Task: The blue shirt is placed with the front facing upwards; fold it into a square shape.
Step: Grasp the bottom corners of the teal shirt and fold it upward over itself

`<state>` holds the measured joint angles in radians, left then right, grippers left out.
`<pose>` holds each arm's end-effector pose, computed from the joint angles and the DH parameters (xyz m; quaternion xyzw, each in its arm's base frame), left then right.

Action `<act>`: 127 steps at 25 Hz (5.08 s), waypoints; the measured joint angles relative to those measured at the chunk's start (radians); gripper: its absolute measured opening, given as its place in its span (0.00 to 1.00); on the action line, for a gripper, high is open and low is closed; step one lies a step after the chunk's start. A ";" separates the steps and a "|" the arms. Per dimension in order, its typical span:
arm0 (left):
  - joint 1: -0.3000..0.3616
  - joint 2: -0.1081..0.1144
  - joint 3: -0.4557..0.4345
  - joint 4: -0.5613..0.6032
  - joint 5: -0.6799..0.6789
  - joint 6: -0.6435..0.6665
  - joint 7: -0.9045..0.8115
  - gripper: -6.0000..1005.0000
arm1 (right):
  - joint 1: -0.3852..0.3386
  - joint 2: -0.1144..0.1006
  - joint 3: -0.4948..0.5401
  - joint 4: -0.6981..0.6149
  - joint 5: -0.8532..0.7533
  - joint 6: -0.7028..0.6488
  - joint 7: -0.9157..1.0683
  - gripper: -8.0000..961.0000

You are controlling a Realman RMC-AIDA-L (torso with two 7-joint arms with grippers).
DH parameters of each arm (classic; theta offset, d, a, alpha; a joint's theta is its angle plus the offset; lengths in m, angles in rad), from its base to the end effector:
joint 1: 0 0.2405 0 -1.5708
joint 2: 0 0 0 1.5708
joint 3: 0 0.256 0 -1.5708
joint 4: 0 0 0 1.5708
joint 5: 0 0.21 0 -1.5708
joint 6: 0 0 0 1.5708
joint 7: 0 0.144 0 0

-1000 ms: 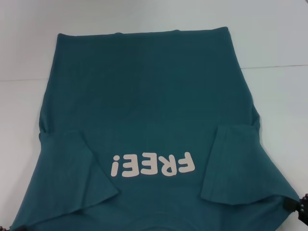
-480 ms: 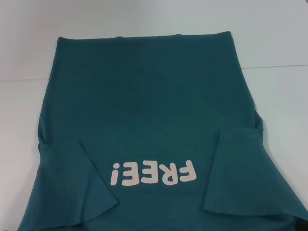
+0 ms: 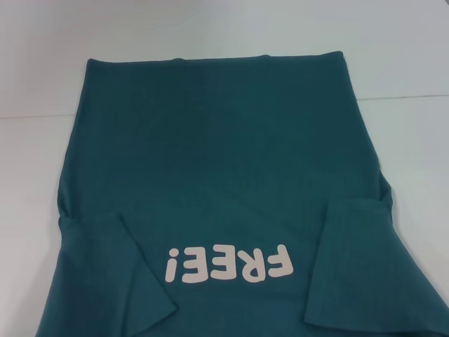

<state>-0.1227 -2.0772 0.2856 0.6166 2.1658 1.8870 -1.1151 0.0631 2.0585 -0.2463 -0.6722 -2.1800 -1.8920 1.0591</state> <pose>-0.3631 0.1637 0.0292 -0.8792 -0.3082 -0.3051 0.1975 0.3806 0.1430 0.0486 -0.8841 0.2995 0.2669 0.2397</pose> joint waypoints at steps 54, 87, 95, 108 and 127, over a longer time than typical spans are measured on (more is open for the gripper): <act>-0.294 -0.035 -0.135 -0.147 -0.064 -0.422 0.022 0.05 | 0.271 0.021 0.197 0.157 0.099 0.365 -0.065 0.04; -0.351 -0.039 -0.130 -0.263 -0.287 -0.601 0.160 0.05 | 0.341 0.021 0.187 0.246 0.204 0.530 -0.152 0.04; -0.404 -0.043 -0.138 -0.271 -0.328 -0.708 0.172 0.05 | 0.403 0.018 0.185 0.249 0.204 0.612 -0.156 0.04; -0.450 -0.036 -0.133 -0.271 -0.405 -0.761 0.173 0.05 | 0.467 0.009 0.191 0.241 0.206 0.669 -0.163 0.04; -0.564 -0.042 -0.136 -0.271 -0.406 -0.956 0.174 0.05 | 0.547 -0.008 0.144 0.248 0.215 0.845 -0.154 0.04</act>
<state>-0.6869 -2.1193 0.1492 0.3452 1.7594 0.9314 -0.9412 0.6099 2.0509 -0.1019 -0.4239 -1.9655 -1.0469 0.9050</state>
